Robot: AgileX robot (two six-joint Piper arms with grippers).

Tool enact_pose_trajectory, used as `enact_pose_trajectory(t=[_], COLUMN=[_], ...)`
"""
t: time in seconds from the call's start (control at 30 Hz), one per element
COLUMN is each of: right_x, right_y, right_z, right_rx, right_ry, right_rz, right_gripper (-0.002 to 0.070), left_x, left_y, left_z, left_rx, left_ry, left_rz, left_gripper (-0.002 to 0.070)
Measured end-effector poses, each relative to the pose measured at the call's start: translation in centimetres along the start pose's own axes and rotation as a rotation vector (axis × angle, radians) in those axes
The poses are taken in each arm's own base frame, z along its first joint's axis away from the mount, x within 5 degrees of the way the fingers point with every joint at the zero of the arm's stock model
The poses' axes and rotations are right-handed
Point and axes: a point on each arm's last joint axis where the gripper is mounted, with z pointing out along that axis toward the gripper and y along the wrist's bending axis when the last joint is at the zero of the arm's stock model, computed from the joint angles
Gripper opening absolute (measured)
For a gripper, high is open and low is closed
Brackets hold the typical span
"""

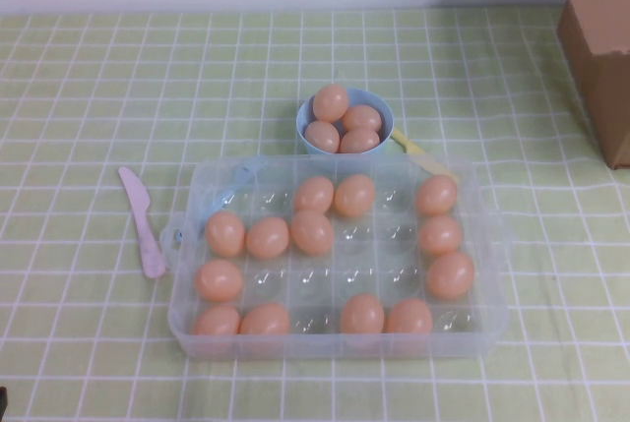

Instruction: Take an egg out of the egg box

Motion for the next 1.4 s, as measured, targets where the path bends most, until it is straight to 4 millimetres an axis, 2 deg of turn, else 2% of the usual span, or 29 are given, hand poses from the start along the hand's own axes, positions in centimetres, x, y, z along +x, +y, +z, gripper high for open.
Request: enact_pose_trajectory(t=[0.17,0.27,0.37,0.53,0.83,1.0,1.4], right_x=[4.2,7.2,9.1,11.7,16.8,17.8,18.4], right_y=[0.3,0.7,1.0,1.2,-0.4,-0.5,-0.1], right_z=[-4.1,-5.0,-5.4,-4.6,-3.5,-3.7,-3.7], right_rx=[0.111,0.135,0.134,0.120,0.422,0.487,0.459], right_ry=[-0.204,-0.247,-0.259,-0.221,-0.137,-0.082,-0.034], right_rz=[-0.103,-0.123,-0.110,0.004,0.102,0.135,0.186], right_gripper=[-0.0017,-0.0017,-0.0017,-0.0017,-0.0017,-0.0017,-0.0017], left_x=[0.0,0.0,0.0,0.0,0.0,0.0,0.0], left_y=[0.0,0.0,0.0,0.0,0.0,0.0,0.0], left_z=[0.0,0.0,0.0,0.0,0.0,0.0,0.0], left_rx=[0.000,0.000,0.000,0.000,0.000,0.000,0.000], left_ry=[0.000,0.000,0.000,0.000,0.000,0.000,0.000], left_rz=[0.000,0.000,0.000,0.000,0.000,0.000,0.000], left_gripper=[-0.0004,-0.0004,-0.0004,-0.0004,-0.0004,-0.0004,-0.0004])
